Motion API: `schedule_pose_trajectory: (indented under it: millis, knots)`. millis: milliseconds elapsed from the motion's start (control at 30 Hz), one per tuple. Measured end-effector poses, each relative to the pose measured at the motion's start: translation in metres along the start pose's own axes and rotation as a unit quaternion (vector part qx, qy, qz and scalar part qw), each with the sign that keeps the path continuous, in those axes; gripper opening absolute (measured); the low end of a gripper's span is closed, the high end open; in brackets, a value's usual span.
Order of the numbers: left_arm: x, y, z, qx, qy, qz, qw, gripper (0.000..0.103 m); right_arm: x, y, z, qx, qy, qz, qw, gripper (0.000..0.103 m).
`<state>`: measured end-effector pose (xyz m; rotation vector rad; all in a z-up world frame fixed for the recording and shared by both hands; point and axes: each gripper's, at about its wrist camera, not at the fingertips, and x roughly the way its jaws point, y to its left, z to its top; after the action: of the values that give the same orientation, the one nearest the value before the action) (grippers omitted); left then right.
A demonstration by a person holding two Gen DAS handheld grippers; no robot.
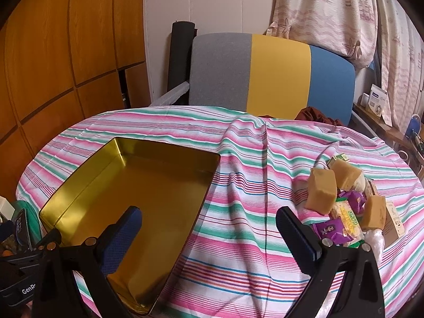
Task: Organize objects
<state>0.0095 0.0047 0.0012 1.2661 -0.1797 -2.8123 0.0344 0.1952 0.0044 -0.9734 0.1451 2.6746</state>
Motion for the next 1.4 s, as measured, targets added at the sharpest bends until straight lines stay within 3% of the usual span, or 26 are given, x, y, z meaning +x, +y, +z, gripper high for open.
schedule_pose_trajectory:
  millis: [333, 567, 733, 833, 967, 1133, 1233, 1400]
  knots:
    - [-0.001, -0.008, -0.006, 0.008, 0.009, -0.003, 0.9999, 0.103, -0.009, -0.013, 0.000, 0.012, -0.011, -0.002, 1.000, 0.103]
    - [0.000, -0.024, -0.016, 0.007, 0.041, -0.059, 0.9974, 0.103, -0.029, -0.040, 0.001, 0.061, -0.064, 0.081, 0.993, 0.103]
    - [-0.008, -0.048, -0.024, 0.041, 0.036, -0.072, 0.9959, 0.103, -0.037, -0.058, -0.003, 0.062, -0.079, 0.080, 0.992, 0.103]
    - [-0.013, -0.065, -0.030, 0.068, 0.037, -0.090, 0.9930, 0.103, -0.037, -0.082, -0.010, 0.084, -0.062, 0.080, 0.991, 0.103]
    - [-0.022, -0.095, -0.038, 0.114, 0.031, -0.123, 0.9854, 0.103, -0.042, -0.123, -0.023, 0.113, -0.039, 0.053, 0.991, 0.103]
    - [-0.037, -0.135, -0.046, 0.166, 0.011, -0.161, 0.9729, 0.103, -0.057, -0.171, -0.045, 0.105, -0.035, -0.057, 0.992, 0.103]
    - [-0.047, -0.163, -0.053, 0.203, 0.004, -0.182, 0.9622, 0.103, -0.062, -0.205, -0.059, 0.129, -0.026, -0.097, 0.987, 0.103]
    - [-0.060, -0.218, -0.066, 0.264, 0.002, -0.231, 0.9362, 0.103, -0.066, -0.255, -0.085, 0.199, -0.018, -0.109, 0.974, 0.103]
